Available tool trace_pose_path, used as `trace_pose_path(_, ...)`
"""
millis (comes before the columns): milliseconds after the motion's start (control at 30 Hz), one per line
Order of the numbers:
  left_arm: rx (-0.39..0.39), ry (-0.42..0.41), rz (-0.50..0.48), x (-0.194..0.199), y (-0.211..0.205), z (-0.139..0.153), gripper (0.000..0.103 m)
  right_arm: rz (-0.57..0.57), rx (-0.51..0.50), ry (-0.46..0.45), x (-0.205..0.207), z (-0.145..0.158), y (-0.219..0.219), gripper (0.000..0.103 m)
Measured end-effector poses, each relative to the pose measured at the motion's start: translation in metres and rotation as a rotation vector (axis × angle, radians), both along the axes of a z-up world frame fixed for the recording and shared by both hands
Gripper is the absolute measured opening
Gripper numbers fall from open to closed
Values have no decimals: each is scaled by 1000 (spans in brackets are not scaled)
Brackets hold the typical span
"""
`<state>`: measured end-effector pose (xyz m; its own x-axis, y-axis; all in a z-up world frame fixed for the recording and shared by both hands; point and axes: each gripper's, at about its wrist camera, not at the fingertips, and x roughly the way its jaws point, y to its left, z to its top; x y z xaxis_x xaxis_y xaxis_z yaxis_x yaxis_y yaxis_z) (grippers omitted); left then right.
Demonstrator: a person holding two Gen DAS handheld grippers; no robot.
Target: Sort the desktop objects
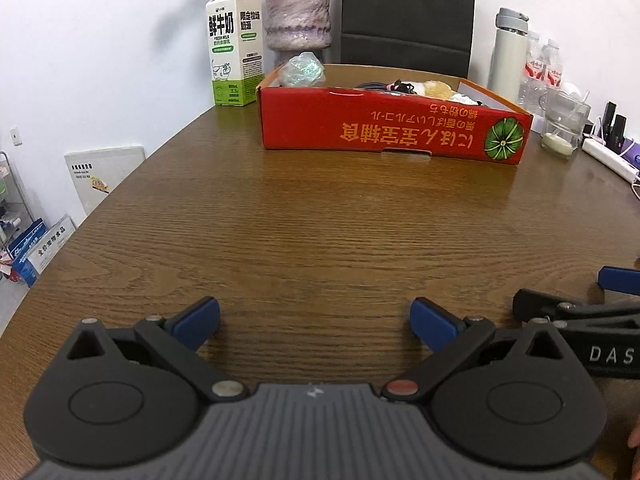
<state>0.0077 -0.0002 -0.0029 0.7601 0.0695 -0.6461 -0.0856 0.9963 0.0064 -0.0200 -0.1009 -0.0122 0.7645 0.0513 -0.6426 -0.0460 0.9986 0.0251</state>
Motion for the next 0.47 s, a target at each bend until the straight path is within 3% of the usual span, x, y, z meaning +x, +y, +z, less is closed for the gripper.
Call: trace_pose_path(467, -2, 0, -2, 2, 0, 0, 103, 7, -6, 1, 8, 0, 0, 103)
